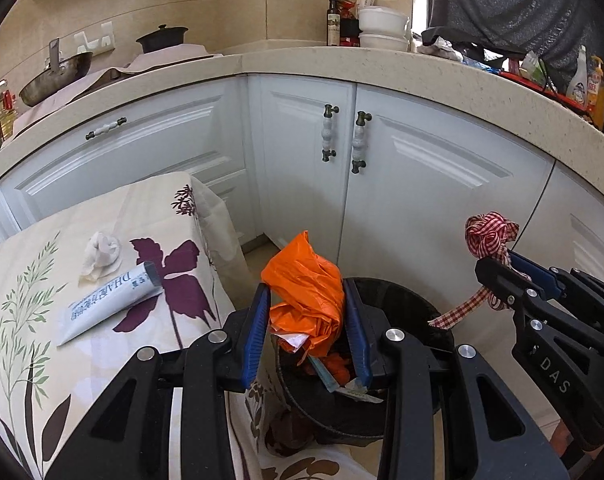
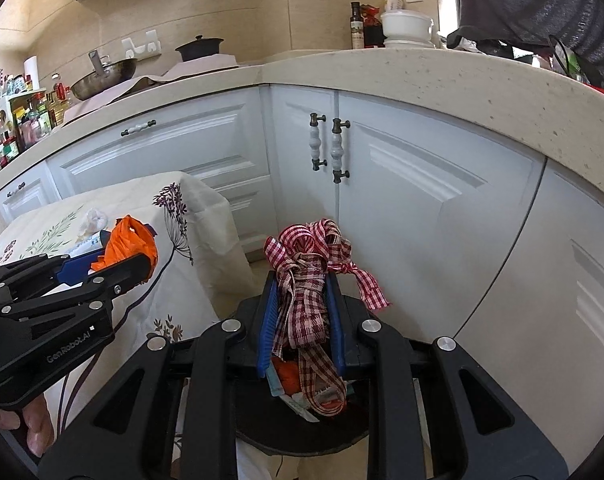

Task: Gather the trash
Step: 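Carry the orange bag and ribbon over the black bin and open both tools, then withdraw both open tools from the bin toward the table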

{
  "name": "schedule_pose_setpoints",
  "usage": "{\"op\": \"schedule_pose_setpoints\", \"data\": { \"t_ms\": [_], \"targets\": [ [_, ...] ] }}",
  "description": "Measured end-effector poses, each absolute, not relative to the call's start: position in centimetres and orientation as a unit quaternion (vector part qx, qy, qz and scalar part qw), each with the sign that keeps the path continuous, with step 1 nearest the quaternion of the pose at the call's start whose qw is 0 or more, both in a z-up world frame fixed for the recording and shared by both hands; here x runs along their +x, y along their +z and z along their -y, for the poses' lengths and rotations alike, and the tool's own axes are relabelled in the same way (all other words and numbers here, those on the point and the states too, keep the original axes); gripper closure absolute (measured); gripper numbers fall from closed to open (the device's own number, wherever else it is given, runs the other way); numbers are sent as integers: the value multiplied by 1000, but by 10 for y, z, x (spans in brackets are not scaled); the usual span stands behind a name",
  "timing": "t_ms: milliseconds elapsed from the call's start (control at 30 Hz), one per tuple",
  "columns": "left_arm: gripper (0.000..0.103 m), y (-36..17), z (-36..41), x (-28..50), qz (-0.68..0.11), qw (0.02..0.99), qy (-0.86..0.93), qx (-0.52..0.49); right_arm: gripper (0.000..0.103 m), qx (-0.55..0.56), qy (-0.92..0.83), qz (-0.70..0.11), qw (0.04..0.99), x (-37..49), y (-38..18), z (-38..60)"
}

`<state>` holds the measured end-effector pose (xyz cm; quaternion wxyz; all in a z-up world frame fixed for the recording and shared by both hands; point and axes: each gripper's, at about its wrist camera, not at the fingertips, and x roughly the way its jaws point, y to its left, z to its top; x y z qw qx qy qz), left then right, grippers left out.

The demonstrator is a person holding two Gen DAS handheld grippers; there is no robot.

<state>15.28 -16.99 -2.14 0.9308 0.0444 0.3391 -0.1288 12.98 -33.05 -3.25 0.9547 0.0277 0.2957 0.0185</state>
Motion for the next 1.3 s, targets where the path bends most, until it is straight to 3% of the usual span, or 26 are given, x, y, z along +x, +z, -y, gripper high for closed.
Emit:
{"op": "schedule_pose_setpoints", "data": {
  "t_ms": [867, 933, 1000, 1300],
  "targets": [
    [65, -29, 200, 167, -327, 933, -136, 62, 80, 39, 3, -301, 953, 143, -47, 342],
    [62, -31, 201, 169, -329, 932, -135, 63, 75, 40, -3, -299, 953, 143, -48, 343],
    [56, -32, 203, 171, -331, 932, -133, 65, 62, 45, -10, -296, 954, 143, -49, 346],
    [39, -32, 202, 172, -328, 934, -128, 64, 60, 48, -16, -297, 954, 145, -47, 348]
  ]
}}
